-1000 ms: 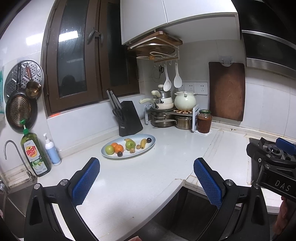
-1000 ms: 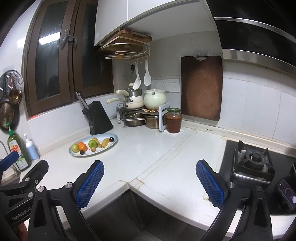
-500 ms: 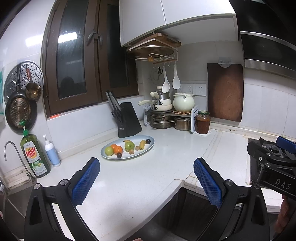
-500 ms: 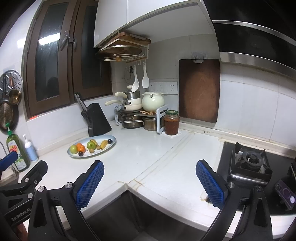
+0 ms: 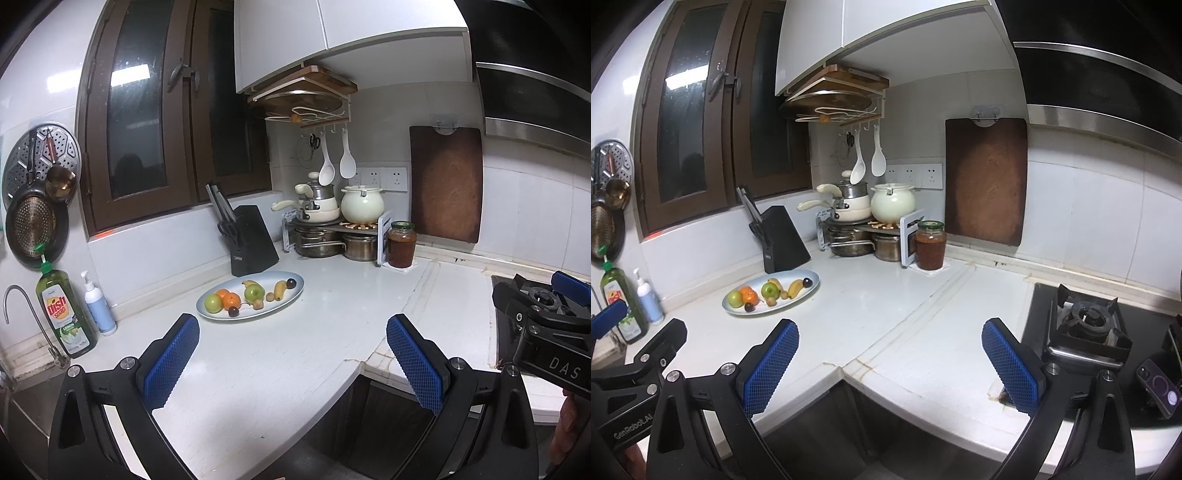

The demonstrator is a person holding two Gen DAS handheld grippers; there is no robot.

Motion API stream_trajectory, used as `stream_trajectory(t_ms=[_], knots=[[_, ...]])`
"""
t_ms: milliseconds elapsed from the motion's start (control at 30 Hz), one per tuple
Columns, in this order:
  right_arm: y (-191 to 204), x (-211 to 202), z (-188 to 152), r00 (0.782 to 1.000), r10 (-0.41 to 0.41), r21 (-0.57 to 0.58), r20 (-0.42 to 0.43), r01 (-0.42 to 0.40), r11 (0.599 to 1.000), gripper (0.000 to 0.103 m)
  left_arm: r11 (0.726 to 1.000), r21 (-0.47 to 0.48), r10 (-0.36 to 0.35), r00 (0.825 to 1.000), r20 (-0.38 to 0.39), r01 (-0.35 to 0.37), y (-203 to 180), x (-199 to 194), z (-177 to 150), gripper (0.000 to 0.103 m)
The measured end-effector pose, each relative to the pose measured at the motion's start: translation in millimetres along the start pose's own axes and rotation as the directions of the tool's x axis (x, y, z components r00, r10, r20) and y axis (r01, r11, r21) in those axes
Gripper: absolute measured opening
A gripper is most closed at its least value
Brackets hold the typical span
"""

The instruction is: Organize fruits

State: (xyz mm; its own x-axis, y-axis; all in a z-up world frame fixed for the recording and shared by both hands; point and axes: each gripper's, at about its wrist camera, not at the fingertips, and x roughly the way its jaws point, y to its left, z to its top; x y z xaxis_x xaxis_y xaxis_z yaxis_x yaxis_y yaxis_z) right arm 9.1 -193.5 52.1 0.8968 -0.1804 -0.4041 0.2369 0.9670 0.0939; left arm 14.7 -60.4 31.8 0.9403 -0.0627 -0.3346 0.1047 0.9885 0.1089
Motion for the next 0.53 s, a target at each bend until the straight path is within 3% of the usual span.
stream_trajectory(t_ms=[533], knots=[[-7.3, 2.1, 1.7, 1.000, -0.002, 0.001, 0.000, 0.002, 1.000, 0.101, 1.000, 0.003, -0.007, 1.000, -0.004, 0.007, -6.8, 2.5, 0.9, 0.103]])
